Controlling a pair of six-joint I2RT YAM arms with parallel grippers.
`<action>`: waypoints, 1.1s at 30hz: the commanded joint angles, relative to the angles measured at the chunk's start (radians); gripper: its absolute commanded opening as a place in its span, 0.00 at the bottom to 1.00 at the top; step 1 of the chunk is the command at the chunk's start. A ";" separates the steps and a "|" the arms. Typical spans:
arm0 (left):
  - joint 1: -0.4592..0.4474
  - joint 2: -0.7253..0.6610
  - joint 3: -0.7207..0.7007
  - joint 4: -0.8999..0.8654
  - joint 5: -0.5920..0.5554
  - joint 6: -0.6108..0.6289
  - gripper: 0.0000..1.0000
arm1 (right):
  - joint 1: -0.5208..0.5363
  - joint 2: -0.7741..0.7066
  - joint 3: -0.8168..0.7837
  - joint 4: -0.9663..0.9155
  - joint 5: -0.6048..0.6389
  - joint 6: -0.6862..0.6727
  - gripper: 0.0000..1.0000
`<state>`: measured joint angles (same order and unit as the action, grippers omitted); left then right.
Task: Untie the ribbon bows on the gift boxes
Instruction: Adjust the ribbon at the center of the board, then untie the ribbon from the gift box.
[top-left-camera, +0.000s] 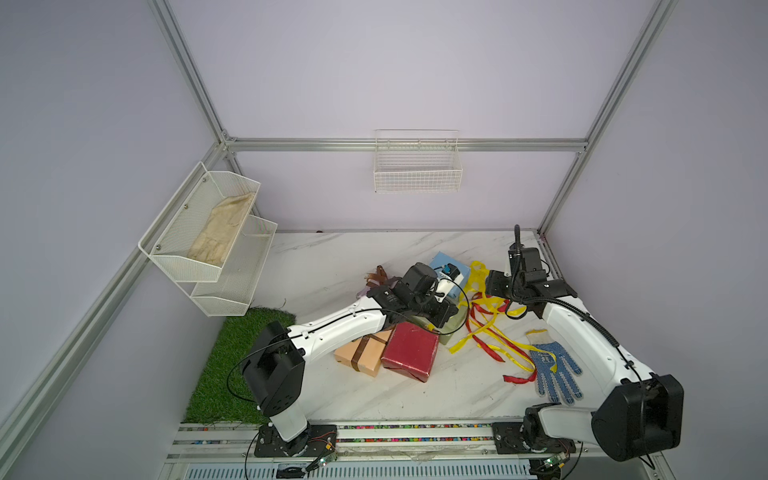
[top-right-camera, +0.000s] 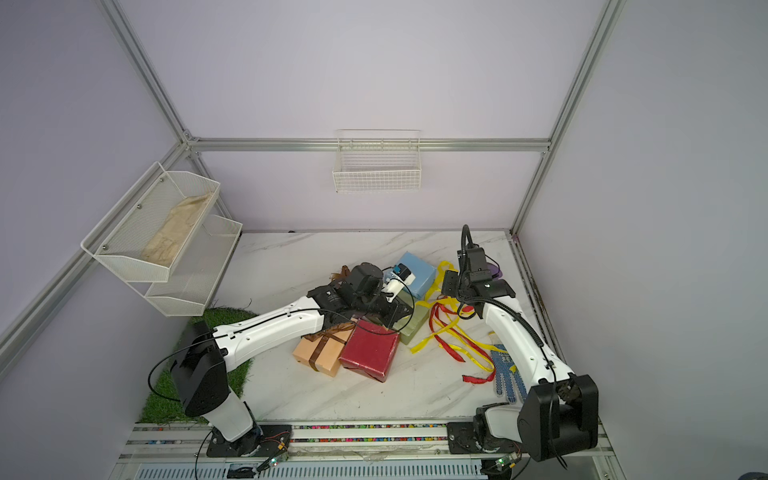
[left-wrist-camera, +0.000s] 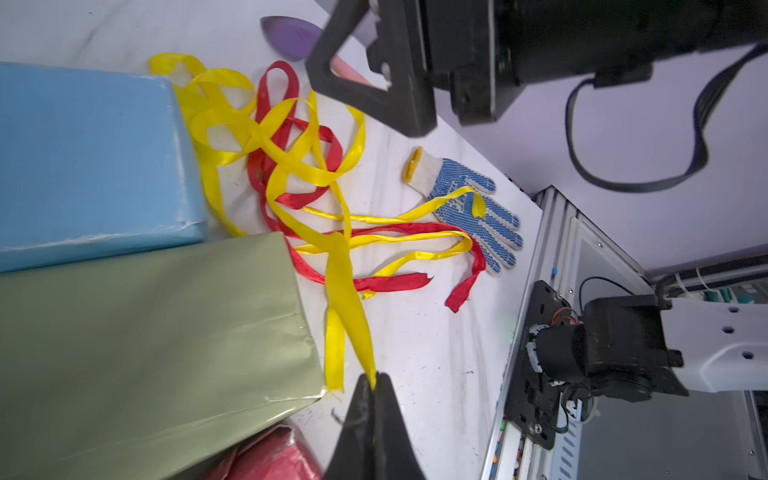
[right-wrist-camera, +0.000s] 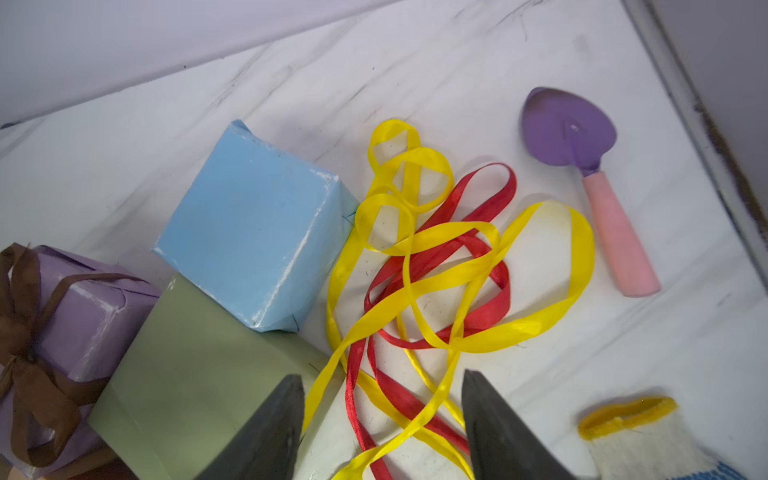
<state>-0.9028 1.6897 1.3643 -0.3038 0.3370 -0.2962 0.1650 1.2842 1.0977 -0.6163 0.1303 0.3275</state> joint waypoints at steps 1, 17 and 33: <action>-0.049 0.047 0.065 0.079 0.048 -0.055 0.00 | 0.006 -0.053 0.048 -0.087 0.091 -0.002 0.65; -0.129 0.088 0.011 0.103 -0.041 -0.128 0.55 | 0.006 -0.087 0.048 -0.122 0.057 -0.050 0.65; 0.115 -0.466 -0.387 -0.092 -0.413 -0.142 0.65 | 0.402 0.047 0.030 0.048 -0.245 -0.071 0.53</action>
<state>-0.8257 1.2953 1.0477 -0.3367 0.0174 -0.4286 0.5014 1.2804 1.1069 -0.6224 -0.0849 0.2638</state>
